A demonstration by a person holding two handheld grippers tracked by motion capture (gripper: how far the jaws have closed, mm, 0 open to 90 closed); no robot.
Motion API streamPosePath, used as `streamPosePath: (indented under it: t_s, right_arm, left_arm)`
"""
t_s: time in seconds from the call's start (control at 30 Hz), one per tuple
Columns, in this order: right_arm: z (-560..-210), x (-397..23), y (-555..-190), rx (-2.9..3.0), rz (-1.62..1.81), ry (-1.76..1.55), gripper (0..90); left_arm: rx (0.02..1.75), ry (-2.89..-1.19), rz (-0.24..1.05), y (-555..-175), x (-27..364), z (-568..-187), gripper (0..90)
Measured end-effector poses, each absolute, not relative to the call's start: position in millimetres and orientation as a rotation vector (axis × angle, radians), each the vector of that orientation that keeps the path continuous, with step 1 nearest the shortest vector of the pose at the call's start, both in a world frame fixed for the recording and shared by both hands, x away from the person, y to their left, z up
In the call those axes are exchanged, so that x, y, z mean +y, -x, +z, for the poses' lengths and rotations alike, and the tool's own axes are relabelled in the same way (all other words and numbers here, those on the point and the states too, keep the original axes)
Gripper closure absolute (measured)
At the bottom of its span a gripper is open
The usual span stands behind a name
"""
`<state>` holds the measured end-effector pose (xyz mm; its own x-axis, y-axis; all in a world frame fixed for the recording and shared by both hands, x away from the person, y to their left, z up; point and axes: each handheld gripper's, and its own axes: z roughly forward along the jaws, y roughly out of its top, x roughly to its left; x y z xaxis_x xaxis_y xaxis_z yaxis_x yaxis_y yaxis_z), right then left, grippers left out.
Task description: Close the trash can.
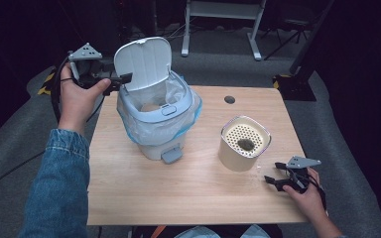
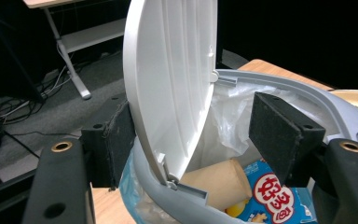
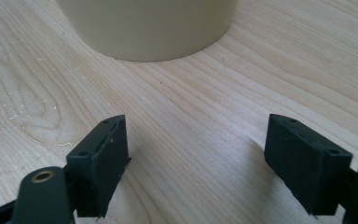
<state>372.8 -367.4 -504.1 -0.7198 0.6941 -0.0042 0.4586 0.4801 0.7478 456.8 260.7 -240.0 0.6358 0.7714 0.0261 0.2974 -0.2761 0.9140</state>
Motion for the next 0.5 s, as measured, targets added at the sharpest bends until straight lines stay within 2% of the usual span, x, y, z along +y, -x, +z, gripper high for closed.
streamPosePath:
  t_s: [0.17,0.33,0.5]
  right_arm:
    - [-504,-367,-373,2.424,1.087,-0.975,22.2]
    - [-504,-367,-373,2.424,1.087,-0.974,22.2]
    - [-504,-367,-373,2.425,1.087,-0.974,22.2]
  left_arm:
    - [0.811,-1.859,0.571,-448,258,-237,33.6]
    - [0.737,-1.896,0.476,-434,247,-238,34.3]
    - [0.710,-1.918,0.447,-429,240,-244,35.1]
